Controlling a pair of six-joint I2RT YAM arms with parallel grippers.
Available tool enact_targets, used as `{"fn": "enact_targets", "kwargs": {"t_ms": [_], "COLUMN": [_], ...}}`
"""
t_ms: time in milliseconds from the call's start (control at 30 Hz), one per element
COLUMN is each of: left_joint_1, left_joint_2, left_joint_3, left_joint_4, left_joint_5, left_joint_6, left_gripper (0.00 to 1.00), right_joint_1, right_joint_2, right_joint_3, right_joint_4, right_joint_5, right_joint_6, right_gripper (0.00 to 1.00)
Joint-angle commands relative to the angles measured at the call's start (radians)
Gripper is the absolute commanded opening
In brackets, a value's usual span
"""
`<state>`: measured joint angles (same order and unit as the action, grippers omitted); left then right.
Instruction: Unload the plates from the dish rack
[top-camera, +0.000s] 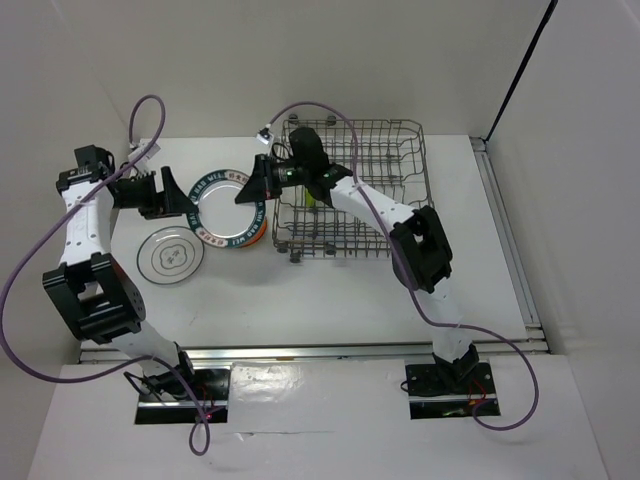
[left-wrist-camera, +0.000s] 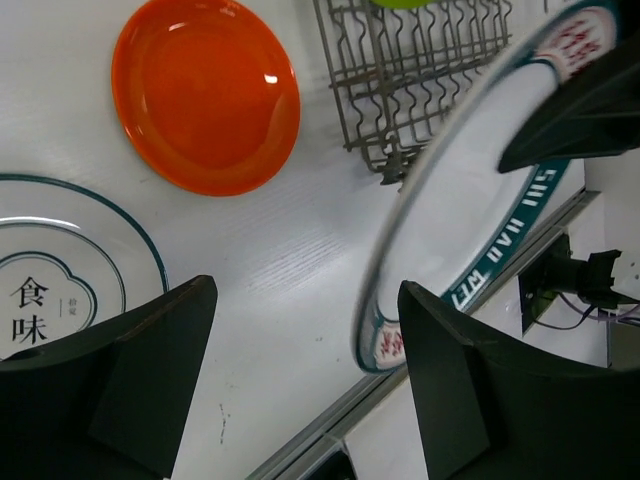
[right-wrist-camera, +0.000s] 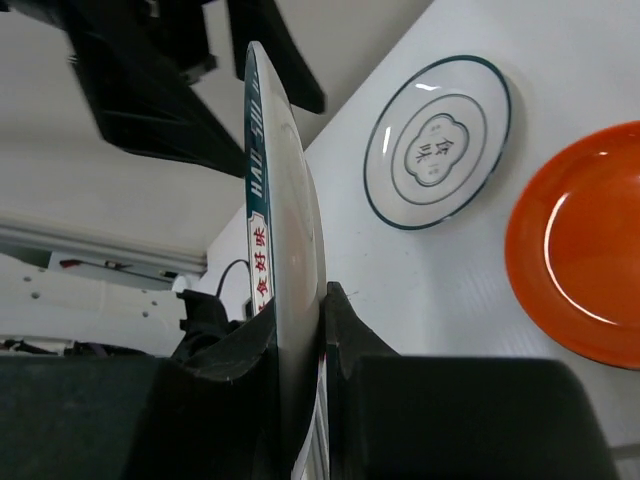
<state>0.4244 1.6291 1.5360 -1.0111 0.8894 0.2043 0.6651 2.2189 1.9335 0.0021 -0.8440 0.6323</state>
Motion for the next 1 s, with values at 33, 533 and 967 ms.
{"fn": "enact_targets", "kwargs": {"t_ms": [33,533,967], "left_joint_1": [-0.013,-0.023,0.293], "left_joint_2": [-0.008,0.031,0.091], "left_joint_3": [-0.049,0.0,-0.019], "left_joint_4": [0.042,-0.124,-0.037], "left_joint_5": [-0.04,0.072,-0.13], "left_joint_6": [0.003,0.07,-0.02], "left_gripper": [0.86,0.0,0.0], "right_joint_1": [0.033,0.062,0.014], "right_joint_2": [-0.015,0.027,-0.125], "right_joint_3": [0.009,0.074,0.099], "right_joint_4": [0.144,0.012,-0.235], "right_joint_5": [-0.083,-0.02,0.351], "right_joint_6": [0.064,0.007,-0.164], "right_gripper": [0.0,0.04,0.8]}}
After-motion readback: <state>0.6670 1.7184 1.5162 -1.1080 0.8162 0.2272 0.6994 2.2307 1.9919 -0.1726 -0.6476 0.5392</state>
